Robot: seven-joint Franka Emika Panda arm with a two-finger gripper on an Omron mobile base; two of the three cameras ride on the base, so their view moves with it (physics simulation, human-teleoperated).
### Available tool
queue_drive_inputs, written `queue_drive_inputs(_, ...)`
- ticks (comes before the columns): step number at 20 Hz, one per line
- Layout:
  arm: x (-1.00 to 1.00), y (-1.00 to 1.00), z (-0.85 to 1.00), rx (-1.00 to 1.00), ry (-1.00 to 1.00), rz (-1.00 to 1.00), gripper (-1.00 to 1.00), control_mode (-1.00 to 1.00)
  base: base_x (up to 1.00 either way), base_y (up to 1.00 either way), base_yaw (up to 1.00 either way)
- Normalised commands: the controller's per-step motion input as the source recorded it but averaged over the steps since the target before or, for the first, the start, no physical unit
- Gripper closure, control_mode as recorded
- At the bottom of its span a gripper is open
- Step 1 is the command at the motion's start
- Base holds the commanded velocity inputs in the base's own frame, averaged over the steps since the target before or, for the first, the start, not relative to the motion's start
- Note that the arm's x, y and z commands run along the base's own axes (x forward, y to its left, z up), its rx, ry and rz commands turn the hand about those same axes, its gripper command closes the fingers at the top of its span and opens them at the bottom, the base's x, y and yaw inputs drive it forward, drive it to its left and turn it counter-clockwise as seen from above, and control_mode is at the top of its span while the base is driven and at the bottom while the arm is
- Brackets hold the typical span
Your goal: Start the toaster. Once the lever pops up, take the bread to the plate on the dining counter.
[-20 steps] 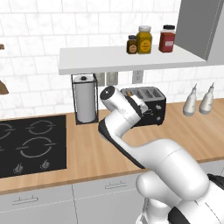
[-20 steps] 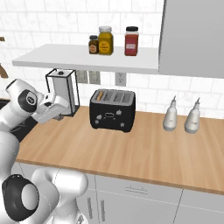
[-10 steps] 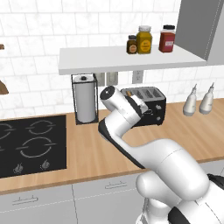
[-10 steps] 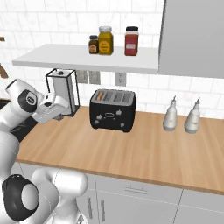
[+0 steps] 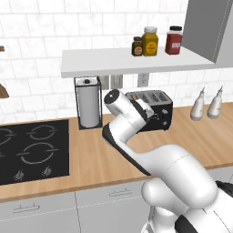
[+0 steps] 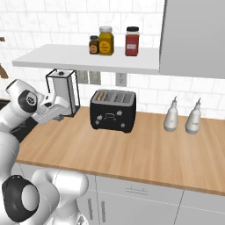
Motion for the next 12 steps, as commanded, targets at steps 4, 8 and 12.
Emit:
queue_drive_inputs(4, 0.0, 0.0, 0.0, 0.0, 0.0, 0.0, 1.0, -1.0, 0.0, 0.0, 0.0)
queue_drive_inputs(8, 0.0, 0.0, 0.0, 0.0, 0.0, 0.0, 1.0, -1.0, 0.0, 0.0, 0.0)
queue_drive_inputs(12, 0.0, 0.0, 0.0, 0.0, 0.0, 0.0, 1.0, -1.0, 0.0, 0.0, 0.0)
